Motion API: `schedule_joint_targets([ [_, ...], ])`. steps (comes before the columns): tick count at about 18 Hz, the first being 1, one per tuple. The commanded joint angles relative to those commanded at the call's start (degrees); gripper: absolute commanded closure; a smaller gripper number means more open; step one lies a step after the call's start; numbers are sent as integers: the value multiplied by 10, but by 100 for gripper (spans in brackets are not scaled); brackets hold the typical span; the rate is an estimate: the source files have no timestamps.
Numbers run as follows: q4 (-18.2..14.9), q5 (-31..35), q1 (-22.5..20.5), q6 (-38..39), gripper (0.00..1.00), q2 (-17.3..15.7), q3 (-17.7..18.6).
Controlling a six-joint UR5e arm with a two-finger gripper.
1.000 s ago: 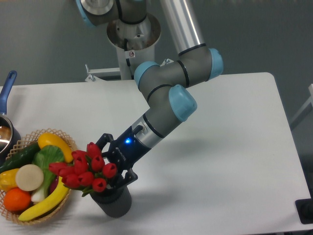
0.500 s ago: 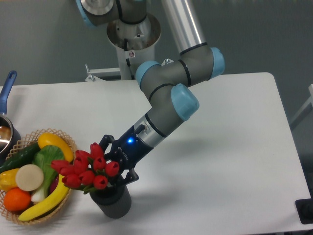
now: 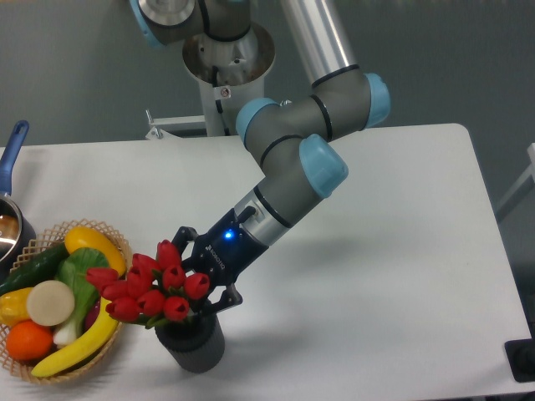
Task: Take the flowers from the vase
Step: 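Close the gripper on the tulip stems, then lift the gripped tulips up out of the dark vase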
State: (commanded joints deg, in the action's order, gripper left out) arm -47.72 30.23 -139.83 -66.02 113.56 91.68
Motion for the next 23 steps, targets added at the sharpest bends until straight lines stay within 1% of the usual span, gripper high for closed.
schedule_joint_targets([
  [2,1,0,1,25,49,-4,-9],
  [12,0,-1,4,88,49,-7,-47],
  [21,0,-1,9,110,49,-25,-48],
  [23,0,-1,10,124,49,-36,-48],
])
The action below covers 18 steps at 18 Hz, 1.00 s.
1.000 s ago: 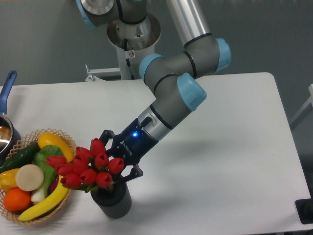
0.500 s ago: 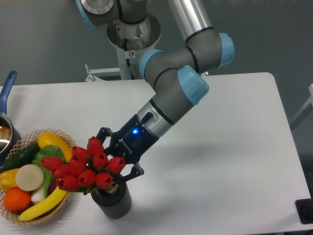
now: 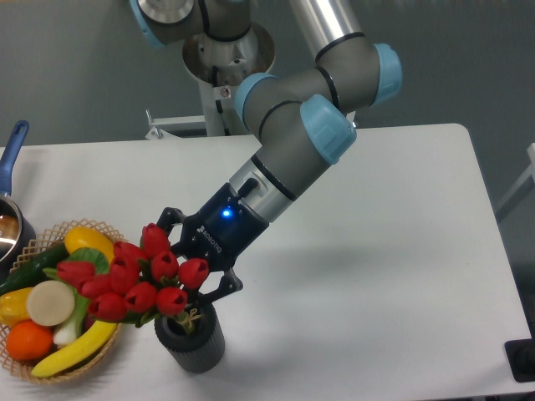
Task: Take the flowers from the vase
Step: 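Lift the gripped tulips up out of the dark vase, then raise the tulip bouquet higher, away from the vase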
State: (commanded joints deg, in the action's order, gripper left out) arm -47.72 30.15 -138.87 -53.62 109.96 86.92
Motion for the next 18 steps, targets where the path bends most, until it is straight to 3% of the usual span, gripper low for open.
schedule_joint_targets([
  [7,0,-1,5,33,49,-19,-3],
  [18,0,-25,6,112,49,-38,-45],
])
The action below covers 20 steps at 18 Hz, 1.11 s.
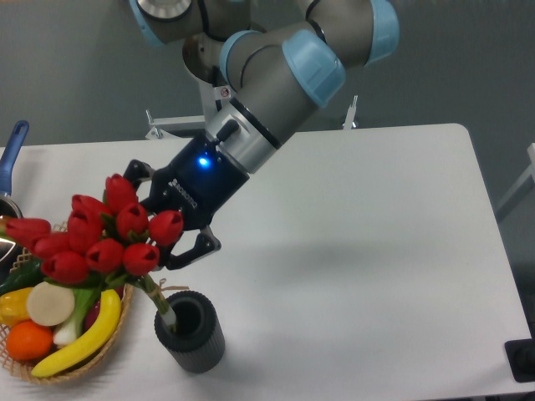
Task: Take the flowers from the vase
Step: 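Raise the tulip bouquet higher, away from the vase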
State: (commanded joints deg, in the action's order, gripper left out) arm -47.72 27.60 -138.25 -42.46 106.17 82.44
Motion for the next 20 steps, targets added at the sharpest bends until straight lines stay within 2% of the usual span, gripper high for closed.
schedule_joint_targets([
  [4,0,1,-11,7,49,-2,-6],
  [10,0,2,-97,-18,49,-11,-25],
  [16,1,1,-165,-81,49,-4,-19],
  [20,1,1,-201,-93,49,1,-17],
])
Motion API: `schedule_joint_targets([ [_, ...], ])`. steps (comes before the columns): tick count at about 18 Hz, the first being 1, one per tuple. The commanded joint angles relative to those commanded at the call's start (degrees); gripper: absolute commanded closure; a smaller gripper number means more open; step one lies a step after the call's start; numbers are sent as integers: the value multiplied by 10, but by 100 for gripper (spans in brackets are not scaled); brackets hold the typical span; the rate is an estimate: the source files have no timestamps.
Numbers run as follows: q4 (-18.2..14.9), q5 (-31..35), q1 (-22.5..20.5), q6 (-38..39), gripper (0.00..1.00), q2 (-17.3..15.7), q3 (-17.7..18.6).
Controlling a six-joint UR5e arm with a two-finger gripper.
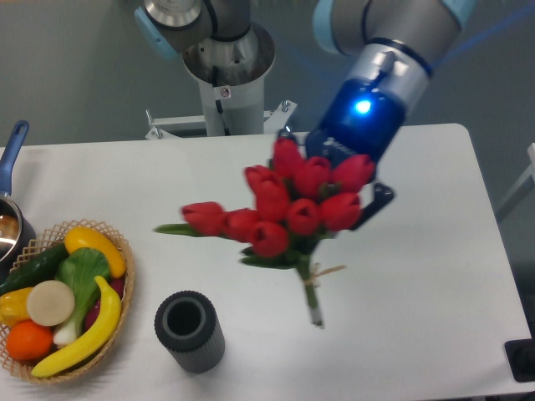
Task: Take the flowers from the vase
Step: 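Raise the tulip bouquet higher, away from the vase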
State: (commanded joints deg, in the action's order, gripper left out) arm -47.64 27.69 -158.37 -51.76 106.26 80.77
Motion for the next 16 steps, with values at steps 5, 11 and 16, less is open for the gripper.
schedule_joint_targets([
  [5,1,1,-51,-5,49,-2,7],
  [11,1,0,-84,-5,49,-5,26],
  [16,0,1,-93,-5,49,-5,32],
])
